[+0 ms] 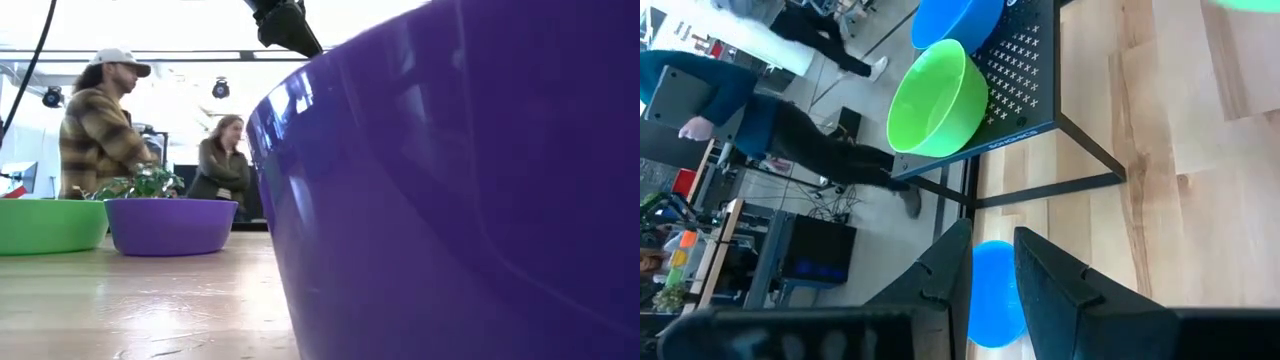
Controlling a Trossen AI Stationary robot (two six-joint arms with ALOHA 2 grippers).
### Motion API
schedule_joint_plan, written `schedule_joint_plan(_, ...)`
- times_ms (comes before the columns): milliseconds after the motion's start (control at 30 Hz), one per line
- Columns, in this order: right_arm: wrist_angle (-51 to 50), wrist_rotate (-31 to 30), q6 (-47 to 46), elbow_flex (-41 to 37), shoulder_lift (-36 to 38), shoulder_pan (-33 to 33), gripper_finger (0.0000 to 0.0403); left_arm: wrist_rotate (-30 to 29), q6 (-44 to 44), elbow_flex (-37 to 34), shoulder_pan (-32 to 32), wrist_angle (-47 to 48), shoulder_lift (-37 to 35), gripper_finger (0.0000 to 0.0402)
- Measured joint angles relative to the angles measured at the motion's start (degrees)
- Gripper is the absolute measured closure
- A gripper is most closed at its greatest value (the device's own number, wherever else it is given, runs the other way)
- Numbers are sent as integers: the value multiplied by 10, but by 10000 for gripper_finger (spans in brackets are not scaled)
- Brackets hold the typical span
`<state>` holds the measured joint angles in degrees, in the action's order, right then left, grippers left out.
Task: Pick & Place Mini bowls
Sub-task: Stack the bottom green bowl on top of the green bowl on the shelf
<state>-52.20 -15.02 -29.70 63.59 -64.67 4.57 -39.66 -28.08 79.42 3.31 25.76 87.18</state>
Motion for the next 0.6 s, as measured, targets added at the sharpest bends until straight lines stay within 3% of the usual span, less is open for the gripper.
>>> schedule_joint_plan(300,-41,24,131,135,-8,-172,395,0,-1,0,0,0,0,319)
schedule_joint_plan(600,-46,88,212,188,-55,-321,395,0,-1,0,0,0,0,319)
